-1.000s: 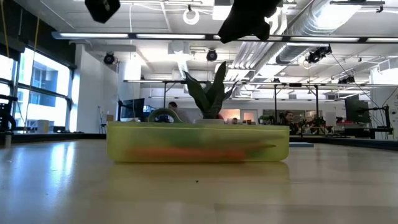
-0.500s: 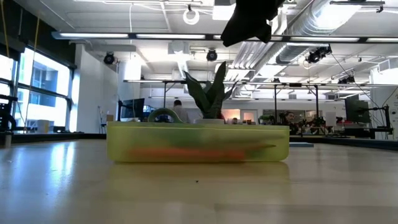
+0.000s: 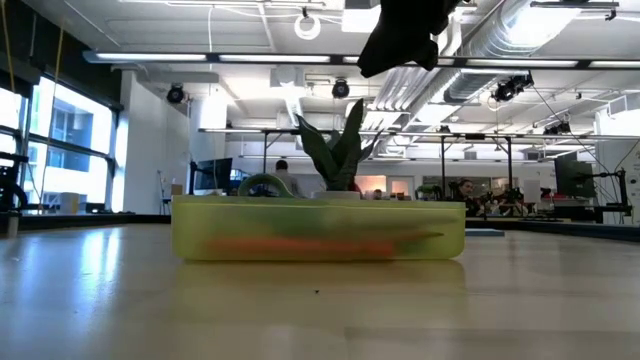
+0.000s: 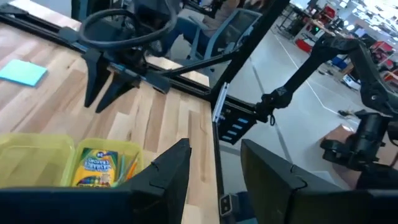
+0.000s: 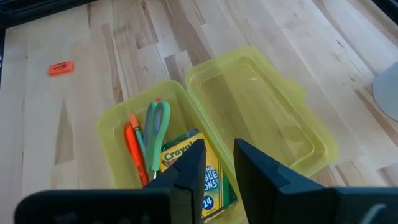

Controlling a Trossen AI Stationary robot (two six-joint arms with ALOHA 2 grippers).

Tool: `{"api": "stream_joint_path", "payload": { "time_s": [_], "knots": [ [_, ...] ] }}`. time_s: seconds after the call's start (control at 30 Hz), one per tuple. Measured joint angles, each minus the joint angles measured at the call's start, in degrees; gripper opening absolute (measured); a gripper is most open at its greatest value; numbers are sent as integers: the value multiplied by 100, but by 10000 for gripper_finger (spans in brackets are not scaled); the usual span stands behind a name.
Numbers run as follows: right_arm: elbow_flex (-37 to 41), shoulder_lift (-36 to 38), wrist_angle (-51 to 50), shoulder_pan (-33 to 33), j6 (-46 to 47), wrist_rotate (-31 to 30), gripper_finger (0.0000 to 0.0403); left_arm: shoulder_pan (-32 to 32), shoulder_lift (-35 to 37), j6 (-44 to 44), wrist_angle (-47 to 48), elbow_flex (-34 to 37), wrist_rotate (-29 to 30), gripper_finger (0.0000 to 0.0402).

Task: Pack school essentials
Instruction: Put the orange eraser into the yellow school supply box

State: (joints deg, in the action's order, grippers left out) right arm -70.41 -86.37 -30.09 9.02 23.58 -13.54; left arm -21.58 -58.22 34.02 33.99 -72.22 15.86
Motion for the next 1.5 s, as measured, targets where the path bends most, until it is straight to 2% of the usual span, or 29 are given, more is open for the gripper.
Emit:
{"api": "stream_joint_path", "payload": {
  "time_s": [0.3, 0.6, 0.93, 1.23, 1.5],
  "knots": [
    [0, 0, -98, 0, 108, -2, 75, -267, -528, 590, 890, -99, 22, 129],
    [0, 0, -470, 0, 496, -2, 75, -692, -1329, 2268, 2628, -97, 98, 129],
    [0, 0, -563, 0, 493, -2, 75, -1270, -2329, 3905, 4323, -95, 82, 129],
    [0, -2, -577, 2, 469, -2, 75, -1869, -3188, 4614, 4486, -95, -417, 129],
    [0, -2, -577, 2, 453, -2, 75, -2256, -3591, 5094, 4485, -94, -700, 129]
  ]
}}
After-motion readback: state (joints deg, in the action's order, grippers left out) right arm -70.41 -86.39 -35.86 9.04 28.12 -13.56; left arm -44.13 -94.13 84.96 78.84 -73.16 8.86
